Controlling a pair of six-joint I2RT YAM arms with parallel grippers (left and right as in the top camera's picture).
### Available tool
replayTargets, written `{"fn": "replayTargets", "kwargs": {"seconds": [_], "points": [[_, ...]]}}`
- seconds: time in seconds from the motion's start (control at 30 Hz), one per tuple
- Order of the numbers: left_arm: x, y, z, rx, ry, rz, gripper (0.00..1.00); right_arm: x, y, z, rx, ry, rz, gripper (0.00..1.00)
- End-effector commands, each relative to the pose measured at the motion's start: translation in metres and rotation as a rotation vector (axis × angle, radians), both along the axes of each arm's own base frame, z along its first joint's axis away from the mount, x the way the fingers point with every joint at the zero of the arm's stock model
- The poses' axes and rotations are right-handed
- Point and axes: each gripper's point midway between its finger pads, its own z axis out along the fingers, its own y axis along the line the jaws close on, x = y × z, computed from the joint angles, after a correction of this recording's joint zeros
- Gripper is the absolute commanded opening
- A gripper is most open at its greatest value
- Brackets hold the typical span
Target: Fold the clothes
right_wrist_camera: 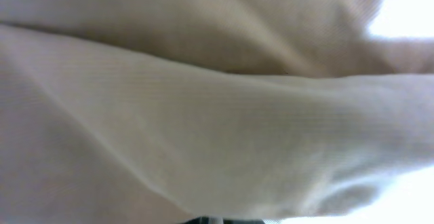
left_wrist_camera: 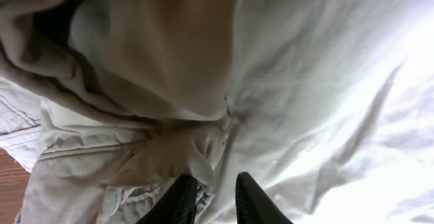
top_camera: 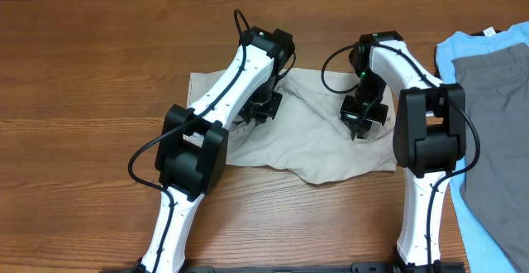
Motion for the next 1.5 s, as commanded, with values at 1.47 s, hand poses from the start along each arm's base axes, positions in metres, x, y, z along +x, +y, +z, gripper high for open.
{"fn": "replayTargets", "kwargs": {"seconds": [1.47], "points": [[0.023, 0.036, -0.014, 0.205, -0.158, 0.055, 0.40, 0.016, -0.013, -0.025, -0.070, -0.062, 0.024, 0.04]]}}
